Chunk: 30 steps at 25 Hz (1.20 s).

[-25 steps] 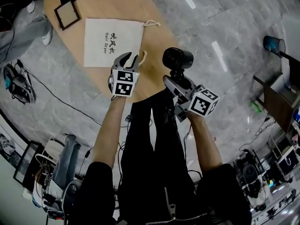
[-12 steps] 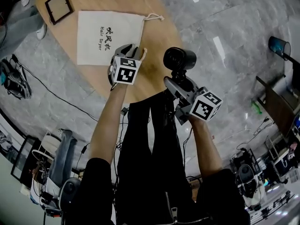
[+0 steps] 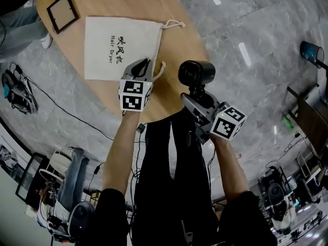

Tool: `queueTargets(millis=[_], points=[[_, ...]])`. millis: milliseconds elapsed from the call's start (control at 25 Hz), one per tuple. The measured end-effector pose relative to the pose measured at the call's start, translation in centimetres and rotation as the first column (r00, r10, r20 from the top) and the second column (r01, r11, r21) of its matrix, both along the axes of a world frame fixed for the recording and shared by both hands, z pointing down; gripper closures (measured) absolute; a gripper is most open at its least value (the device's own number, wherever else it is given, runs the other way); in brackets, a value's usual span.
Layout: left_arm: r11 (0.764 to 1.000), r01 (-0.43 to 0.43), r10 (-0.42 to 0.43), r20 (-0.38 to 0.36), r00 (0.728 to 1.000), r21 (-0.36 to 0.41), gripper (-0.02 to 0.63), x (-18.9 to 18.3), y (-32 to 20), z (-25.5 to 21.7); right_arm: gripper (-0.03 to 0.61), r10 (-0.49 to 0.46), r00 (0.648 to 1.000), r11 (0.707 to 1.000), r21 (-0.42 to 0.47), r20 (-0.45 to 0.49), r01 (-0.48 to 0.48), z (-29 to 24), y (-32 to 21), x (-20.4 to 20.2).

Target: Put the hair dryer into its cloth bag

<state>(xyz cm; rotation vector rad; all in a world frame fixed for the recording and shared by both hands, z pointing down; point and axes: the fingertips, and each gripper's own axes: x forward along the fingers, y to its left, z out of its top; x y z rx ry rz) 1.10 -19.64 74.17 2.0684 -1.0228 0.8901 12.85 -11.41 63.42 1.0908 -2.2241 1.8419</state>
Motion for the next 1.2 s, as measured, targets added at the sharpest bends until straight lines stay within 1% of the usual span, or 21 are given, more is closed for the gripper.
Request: queueTargets(millis=[160,280,400,480,560,600,680,800,880,1080,1200], points=[[0.998,0.034,-0.032,-0.046,0.998,0.057,0.584,-1.3,0.3,-2.8,0.344,-0.03,0.999,1.0,0.005,-0.021,0.03,1.0,0.2,-0.9],[0.993,0.084,-0.077,-0.092,0.993,0.086,0.586,-2.7,-0.5,-3.5,0.344,-0.078,0.995,0.997,0.005,-0.064,0.078,3.2,-0.6,-1.7],[0.989,0.11,-0.098,-0.132,0.986,0.094,0.588,-3.4,0.2,-4.9,0.345,-0.133,0.985,0.991,0.004,-0.107,0.135,4.2,0.0,-2.3],[0.989,0.113,-0.099,-0.142,0.985,0.095,0.589,-3.8,1.1,-5.9,0.344,-0.178,0.976,0.984,-0.012,-0.125,0.178,4.4,0.7,-3.0],[0.989,0.11,-0.095,-0.141,0.985,0.098,0.589,-3.9,1.7,-6.4,0.344,-0.24,0.958,0.971,-0.029,-0.158,0.238,4.8,1.0,-3.7],[0.989,0.107,-0.093,-0.14,0.986,0.099,0.589,-3.9,1.9,-6.6,0.345,-0.277,0.943,0.961,-0.037,-0.185,0.275,5.1,1.1,-4.1],[0.989,0.104,-0.089,-0.142,0.986,0.104,0.589,-3.9,2.1,-6.9,0.345,-0.359,0.899,0.932,-0.057,-0.251,0.357,5.8,1.1,-4.8],[0.986,0.111,-0.093,-0.141,0.986,0.127,0.589,-3.9,2.3,-7.7,0.345,-0.477,0.812,0.875,-0.092,-0.337,0.475,6.9,1.2,-5.8],[0.983,0.112,-0.092,-0.136,0.986,0.147,0.589,-3.8,2.6,-8.2,0.345,-0.537,0.754,0.835,-0.11,-0.378,0.539,7.5,1.5,-6.3],[0.982,0.109,-0.09,-0.126,0.988,0.156,0.589,-4.2,3.6,-8.8,0.345,-0.627,0.643,0.753,-0.132,-0.44,0.645,8.2,2.2,-7.6],[0.981,0.111,-0.093,-0.115,0.989,0.161,0.589,-4.3,3.8,-9.1,0.345,-0.66,0.562,0.703,-0.145,-0.498,0.696,8.8,1.7,-7.4]])
